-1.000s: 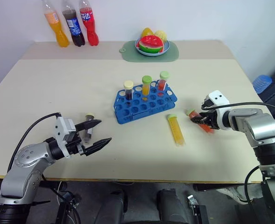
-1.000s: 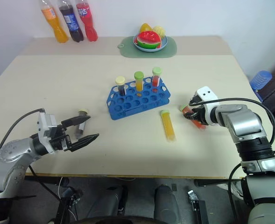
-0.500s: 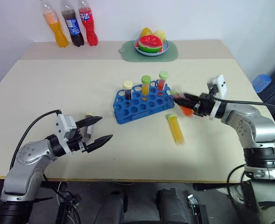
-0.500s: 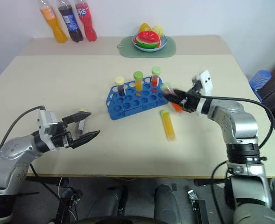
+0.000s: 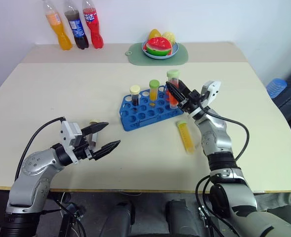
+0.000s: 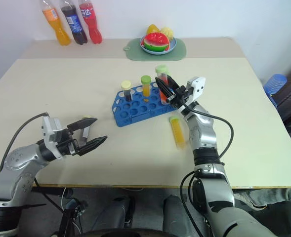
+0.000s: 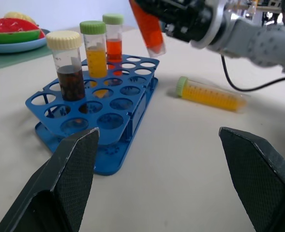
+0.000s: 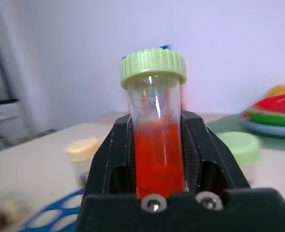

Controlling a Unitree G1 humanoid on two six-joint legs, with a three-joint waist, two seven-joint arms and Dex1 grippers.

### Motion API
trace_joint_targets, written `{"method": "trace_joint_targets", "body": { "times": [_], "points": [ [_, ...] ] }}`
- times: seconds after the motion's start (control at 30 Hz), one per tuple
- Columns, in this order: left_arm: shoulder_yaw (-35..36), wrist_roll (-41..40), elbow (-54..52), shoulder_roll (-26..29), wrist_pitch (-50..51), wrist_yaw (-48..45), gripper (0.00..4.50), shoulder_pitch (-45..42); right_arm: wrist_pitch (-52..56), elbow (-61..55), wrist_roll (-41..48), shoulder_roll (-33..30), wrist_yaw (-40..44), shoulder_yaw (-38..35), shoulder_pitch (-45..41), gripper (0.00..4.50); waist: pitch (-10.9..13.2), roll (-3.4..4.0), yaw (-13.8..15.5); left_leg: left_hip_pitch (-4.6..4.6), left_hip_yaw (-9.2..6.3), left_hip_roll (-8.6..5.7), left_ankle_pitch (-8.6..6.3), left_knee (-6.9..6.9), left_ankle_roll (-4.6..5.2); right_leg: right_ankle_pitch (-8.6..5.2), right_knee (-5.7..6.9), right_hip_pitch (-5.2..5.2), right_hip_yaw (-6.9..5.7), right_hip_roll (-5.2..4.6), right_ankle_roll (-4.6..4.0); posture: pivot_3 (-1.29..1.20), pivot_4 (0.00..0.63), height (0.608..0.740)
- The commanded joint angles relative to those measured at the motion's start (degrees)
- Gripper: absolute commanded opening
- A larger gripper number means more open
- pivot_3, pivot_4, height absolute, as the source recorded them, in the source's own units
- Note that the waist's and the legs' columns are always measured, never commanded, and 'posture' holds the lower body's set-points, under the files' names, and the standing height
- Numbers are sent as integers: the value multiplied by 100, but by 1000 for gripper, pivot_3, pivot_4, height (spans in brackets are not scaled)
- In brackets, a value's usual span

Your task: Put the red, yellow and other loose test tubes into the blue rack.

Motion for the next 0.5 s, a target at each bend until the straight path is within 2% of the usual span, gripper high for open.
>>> {"method": "trace_joint_targets", "body": {
  "times": [0.03, 0.27, 0.5],
  "points": [
    [111, -46, -249, 3, -72, 81, 4123, 28, -913, 713, -94, 66, -231, -226, -378, 869, 0, 0, -7, 0, 0, 0, 0, 0, 0, 0, 0, 0, 0, 0, 0, 0, 150, 740],
    [139, -88, -367, 25, -35, 171, 4123, 104, -1557, 1904, -183, 110, -240, -291, -600, 869, 0, 0, -120, 4, -3, 1, 2, -5, -3, 0, 3, 3, 0, 3, -1, 0, 150, 740],
    [124, -117, -416, 48, 26, 229, 4123, 60, -2002, 2482, -209, 289, -291, -346, -695, 869, -1, 1, -128, 26, -3, 3, 2, -7, -4, -1, 4, 22, 1, 6, -1, 0, 150, 740]
  ]
}}
